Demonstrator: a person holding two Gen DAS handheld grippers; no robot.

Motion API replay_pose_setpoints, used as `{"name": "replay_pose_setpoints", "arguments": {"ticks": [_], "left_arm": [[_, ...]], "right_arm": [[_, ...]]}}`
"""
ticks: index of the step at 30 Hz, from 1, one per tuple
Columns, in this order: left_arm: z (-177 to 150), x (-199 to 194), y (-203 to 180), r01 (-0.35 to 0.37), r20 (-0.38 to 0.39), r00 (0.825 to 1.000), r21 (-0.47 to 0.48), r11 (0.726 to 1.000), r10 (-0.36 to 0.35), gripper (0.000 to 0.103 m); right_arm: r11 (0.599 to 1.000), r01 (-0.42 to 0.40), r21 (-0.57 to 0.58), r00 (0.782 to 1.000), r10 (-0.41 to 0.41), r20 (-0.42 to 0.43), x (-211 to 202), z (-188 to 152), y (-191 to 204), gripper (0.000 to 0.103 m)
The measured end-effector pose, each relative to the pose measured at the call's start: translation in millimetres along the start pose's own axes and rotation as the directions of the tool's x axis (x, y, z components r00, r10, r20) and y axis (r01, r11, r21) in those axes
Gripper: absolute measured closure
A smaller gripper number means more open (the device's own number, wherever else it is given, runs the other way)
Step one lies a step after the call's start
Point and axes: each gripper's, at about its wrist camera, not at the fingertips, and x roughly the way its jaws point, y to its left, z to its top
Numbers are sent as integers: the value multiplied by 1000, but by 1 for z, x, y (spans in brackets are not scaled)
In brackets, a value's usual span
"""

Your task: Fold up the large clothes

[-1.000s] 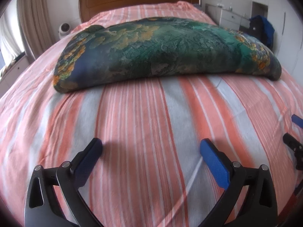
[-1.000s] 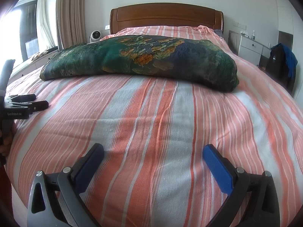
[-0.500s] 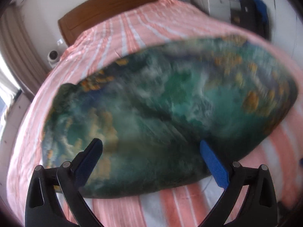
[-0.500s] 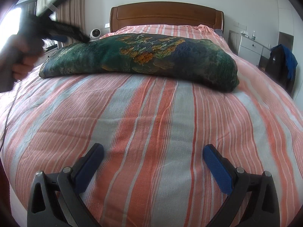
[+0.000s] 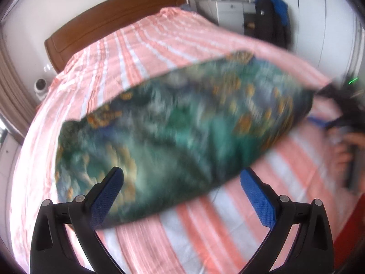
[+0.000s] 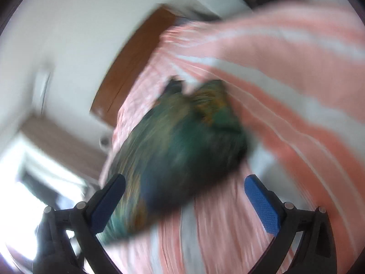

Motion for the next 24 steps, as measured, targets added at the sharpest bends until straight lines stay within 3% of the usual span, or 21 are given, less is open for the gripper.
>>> {"name": "replay_pose_setpoints", "arguments": {"ticks": [2,3,4,6,7,8,9,11,12,15,17,20,22,23,24], "left_arm": [[15,-13,-6,4,30,1000,10,1000,-4,1],[22,-20,-9,10,40,999,16,1000,-10,1],[33,-26,-12,30,45,998,20,999,-31,1],[50,-34,-18,92,44,995,13,996,-93,1],[64,-34,-19,141,38,989,0,990,-141,1],[76,-30,-20,185,27,982,-10,983,-185,1],[92,-24,-28,281,-13,960,-23,960,-281,1],[110,-12,-38,411,-82,907,-40,911,-413,1],[118,-7,-45,440,-105,891,-42,897,-442,1],[132,3,-61,434,-139,891,-14,901,-431,1],[138,8,-63,453,-178,875,-24,891,-450,1],[137,5,-62,403,-203,897,5,915,-393,1],[129,5,-64,308,-218,932,49,950,-290,5],[125,4,-65,260,-218,946,71,963,-239,20],[122,7,-63,209,-220,958,84,974,-186,58]], "right_arm": [[994,32,108,999,-31,-10,23,12,-15,34],[994,34,108,999,-36,12,23,13,-13,36],[996,37,85,998,-40,43,19,12,-7,49],[999,39,-38,993,-35,110,0,4,17,62],[986,53,-159,988,-29,150,-11,-4,44,72],[966,76,-245,984,-33,173,-20,-11,61,73],[940,97,-326,980,-33,195,-27,-19,78,73],[870,133,-475,972,-20,235,-40,-38,111,74],[830,145,-539,969,-8,248,-45,-46,126,74],[679,171,-714,965,33,261,-49,-81,167,74],[549,188,-814,964,57,261,-47,-108,190,75],[381,195,-904,966,87,245,-39,-147,212,75],[300,187,-936,968,108,228,-34,-168,223,75],[276,184,-943,968,113,222,-33,-175,226,75],[253,183,-950,969,117,218,-34,-183,228,75]]}}
